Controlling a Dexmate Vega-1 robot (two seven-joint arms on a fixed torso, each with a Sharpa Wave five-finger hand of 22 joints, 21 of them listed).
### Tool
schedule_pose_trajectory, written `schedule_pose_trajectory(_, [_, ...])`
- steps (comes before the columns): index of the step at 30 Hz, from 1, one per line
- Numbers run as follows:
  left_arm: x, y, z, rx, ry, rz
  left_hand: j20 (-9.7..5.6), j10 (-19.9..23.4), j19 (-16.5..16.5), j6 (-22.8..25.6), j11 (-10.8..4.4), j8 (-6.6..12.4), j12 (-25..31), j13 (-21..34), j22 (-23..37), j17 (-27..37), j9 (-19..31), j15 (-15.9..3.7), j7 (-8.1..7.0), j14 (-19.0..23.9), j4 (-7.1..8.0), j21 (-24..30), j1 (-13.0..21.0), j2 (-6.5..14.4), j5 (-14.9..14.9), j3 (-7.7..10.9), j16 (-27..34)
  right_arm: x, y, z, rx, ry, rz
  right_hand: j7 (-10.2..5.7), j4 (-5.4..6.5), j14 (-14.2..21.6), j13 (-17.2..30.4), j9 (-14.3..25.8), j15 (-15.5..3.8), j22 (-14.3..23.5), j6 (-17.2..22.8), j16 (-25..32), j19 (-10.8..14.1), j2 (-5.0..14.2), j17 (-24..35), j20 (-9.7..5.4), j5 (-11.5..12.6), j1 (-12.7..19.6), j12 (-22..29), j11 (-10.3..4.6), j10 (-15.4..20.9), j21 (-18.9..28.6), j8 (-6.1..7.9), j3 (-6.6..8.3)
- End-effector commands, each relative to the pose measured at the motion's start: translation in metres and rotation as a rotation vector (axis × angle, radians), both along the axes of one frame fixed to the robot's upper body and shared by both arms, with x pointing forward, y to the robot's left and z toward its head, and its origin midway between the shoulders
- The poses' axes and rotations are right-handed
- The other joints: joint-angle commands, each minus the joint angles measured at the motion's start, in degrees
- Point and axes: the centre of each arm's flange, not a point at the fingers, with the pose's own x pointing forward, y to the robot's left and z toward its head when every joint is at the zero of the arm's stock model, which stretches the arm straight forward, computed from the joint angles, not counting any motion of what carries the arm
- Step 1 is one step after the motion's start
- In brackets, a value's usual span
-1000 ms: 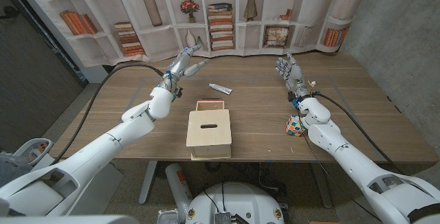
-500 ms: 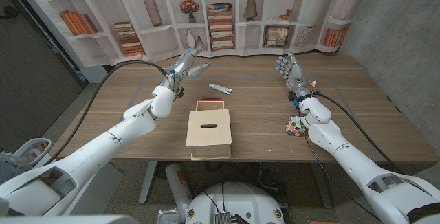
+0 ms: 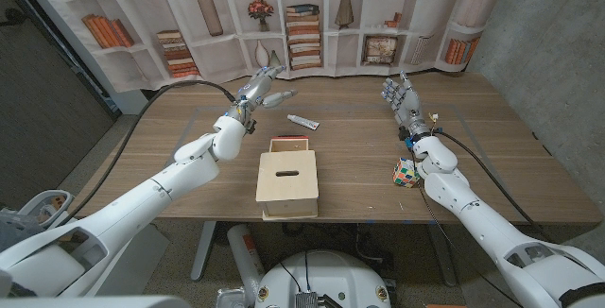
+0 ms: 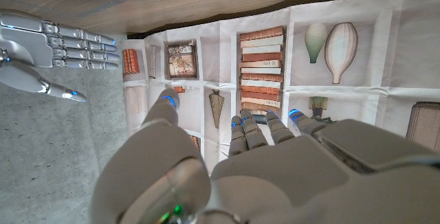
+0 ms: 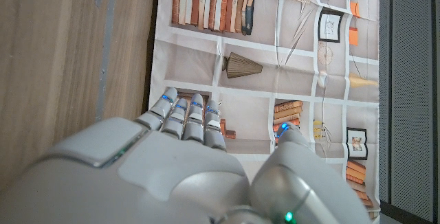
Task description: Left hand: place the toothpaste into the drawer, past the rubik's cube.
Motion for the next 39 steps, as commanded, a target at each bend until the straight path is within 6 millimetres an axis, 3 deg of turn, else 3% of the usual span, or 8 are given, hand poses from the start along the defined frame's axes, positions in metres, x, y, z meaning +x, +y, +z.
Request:
schedule_pose_trajectory(1, [0.001,-0.019,0.008,0.065,0.014,0.056,1.89,0.79,-0.2,0.92,-1.67,0.51,0.26,0.14,0.36,0.22,0.26,-0.43,-2.06,-0.46,-0.93,0.11,2.11,-0.43,0.95,0.1,0.6,-0.002,-0.002,-0.003,0.014,-0.007,0.006,-0.18,-0.4,0.42,0.22,0.15,-0.21,0.26,0.54,0.14,0.54,0.47,0.27,-0.18,0.04,0.09,0.24,-0.18,0.49,-0.25,0.08,0.14])
schedule_pose_trajectory(6, [0.001,-0.026,0.011,0.101,0.013,0.073,2.29,2.14,-0.13,2.87,-2.64,1.14,0.55,0.1,0.45,0.22,0.24,-0.74,-3.81,0.09,-1.4,0.29,3.89,-1.11,1.5,0.06,0.9,-0.001,-0.003,-0.005,0.015,-0.001,0.006,-0.19,-0.44,0.35,0.22,0.16,-0.22,0.26,0.58,0.1,0.57,0.49,0.27,-0.22,0.01,0.09,0.27,-0.1,0.6,-0.38,0.08,0.12])
schedule_pose_trajectory(15, [0.003,-0.035,0.015,0.132,0.015,0.1,2.56,5.21,-1.05,6.07,-2.96,1.91,0.97,0.04,0.49,0.17,0.21,-1.52,-6.78,1.72,-1.76,0.15,7.3,-2.26,2.42,-0.06,1.31,-0.003,-0.004,-0.001,0.018,-0.013,-0.003,-0.2,-0.49,0.4,0.23,0.16,-0.19,0.27,0.66,0.09,0.63,0.52,0.28,-0.21,-0.04,0.08,0.24,-0.16,0.58,-0.6,0.08,0.06])
schedule_pose_trajectory(27, [0.002,-0.043,0.026,0.201,0.049,0.161,2.69,6.0,-0.74,6.34,-3.09,1.67,0.81,0.02,0.47,0.12,0.21,-2.3,-7.49,2.7,-1.79,0.38,9.07,-2.91,2.65,-0.29,1.43,-0.007,-0.007,0.003,0.022,-0.027,-0.009,-0.22,-0.54,0.46,0.23,0.16,-0.21,0.28,0.73,0.07,0.74,0.53,0.29,-0.19,-0.12,0.0,0.22,-0.21,0.62,-0.94,0.06,-0.05])
schedule_pose_trajectory(39, [0.014,-0.051,0.028,0.246,0.132,0.2,2.48,7.24,0.04,7.87,-3.12,1.81,0.65,0.01,0.41,0.06,0.24,-3.08,-8.04,4.04,-1.69,0.64,11.5,-3.59,2.79,-0.73,1.5,-0.005,-0.008,0.003,0.021,-0.022,-0.01,-0.24,-0.59,0.5,0.23,0.16,-0.19,0.29,0.79,0.06,0.83,0.56,0.3,-0.19,-0.18,-0.06,0.25,-0.02,0.75,-1.27,0.04,-0.15])
